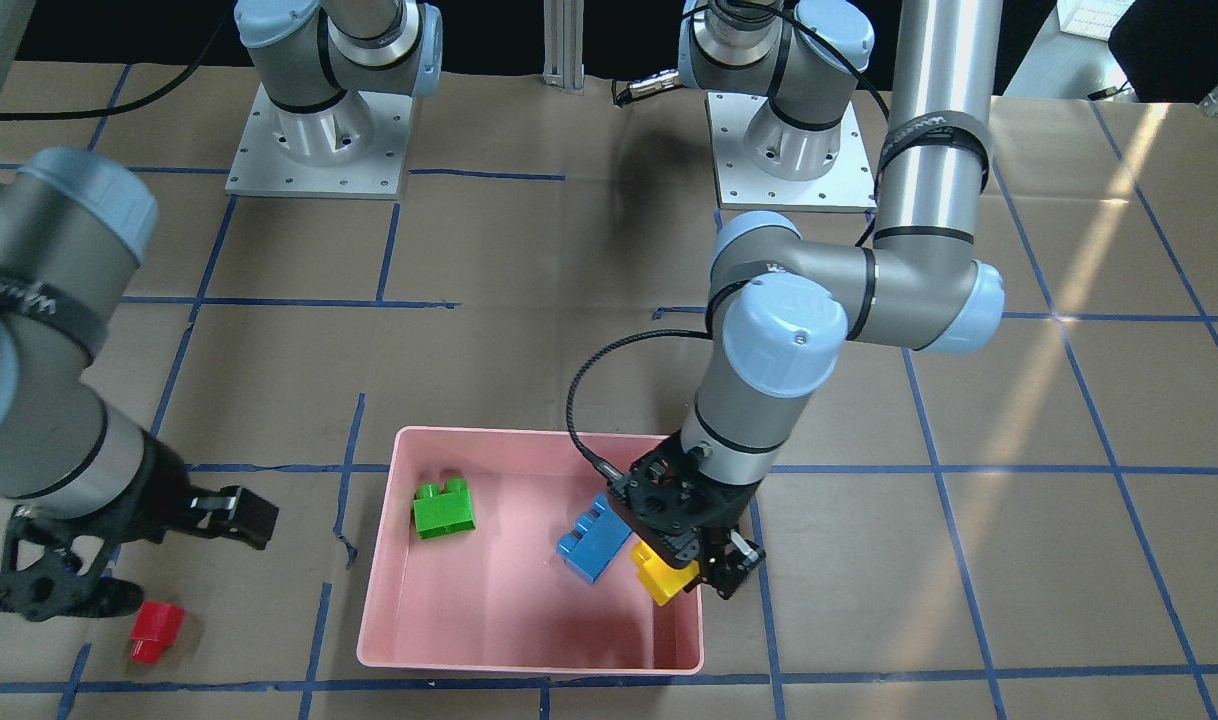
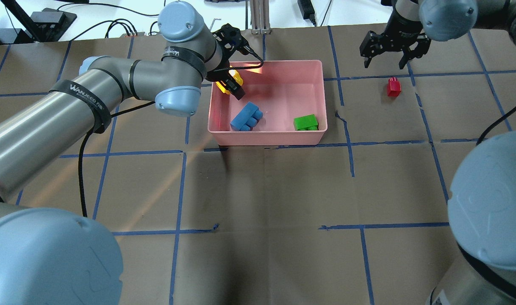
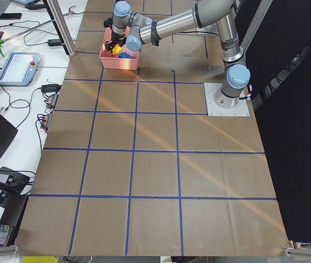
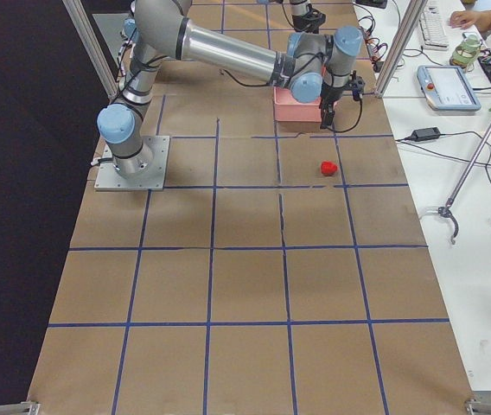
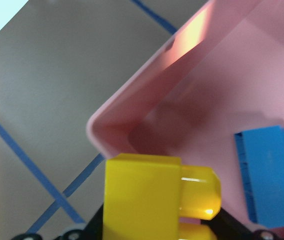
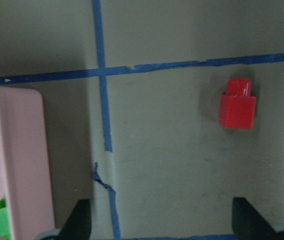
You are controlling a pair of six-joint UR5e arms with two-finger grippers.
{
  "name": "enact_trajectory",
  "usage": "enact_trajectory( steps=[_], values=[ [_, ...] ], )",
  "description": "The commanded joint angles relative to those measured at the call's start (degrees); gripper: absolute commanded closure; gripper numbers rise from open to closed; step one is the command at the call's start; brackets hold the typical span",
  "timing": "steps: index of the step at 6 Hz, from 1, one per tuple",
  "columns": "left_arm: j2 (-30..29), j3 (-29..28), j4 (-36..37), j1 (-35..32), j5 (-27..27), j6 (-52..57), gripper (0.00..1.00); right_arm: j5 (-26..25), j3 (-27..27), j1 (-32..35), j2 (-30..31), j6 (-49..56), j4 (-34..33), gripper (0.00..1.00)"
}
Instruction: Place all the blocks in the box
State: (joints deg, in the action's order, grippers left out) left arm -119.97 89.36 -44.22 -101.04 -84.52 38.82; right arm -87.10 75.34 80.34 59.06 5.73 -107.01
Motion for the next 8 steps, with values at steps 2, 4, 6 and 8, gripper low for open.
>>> enact_trajectory(
  steps=[2, 4, 6, 8],
  values=[
    [-0.62, 0.11, -0.07, -0.91, -0.12, -0.67, 0.01, 0.0, -1.77, -3.0, -8.57, 2.45, -6.0, 0.01],
    [3.83, -0.06, -6.96, -0.3, -9.21, -2.34, 0.01, -0.09, -1.34, -3.0, -11.06, 2.27, -6.2, 0.01],
    [11.74, 1.61, -15.83, 2.86, -9.43, -10.04, 0.01, -0.35, -1.25, -3.0, -11.94, 2.44, -6.28, 0.08],
    [18.68, 1.61, -23.15, 3.22, -9.43, -16.02, 0.01, -2.19, -1.16, -3.09, -11.86, 2.45, -6.2, 0.61]
  ],
)
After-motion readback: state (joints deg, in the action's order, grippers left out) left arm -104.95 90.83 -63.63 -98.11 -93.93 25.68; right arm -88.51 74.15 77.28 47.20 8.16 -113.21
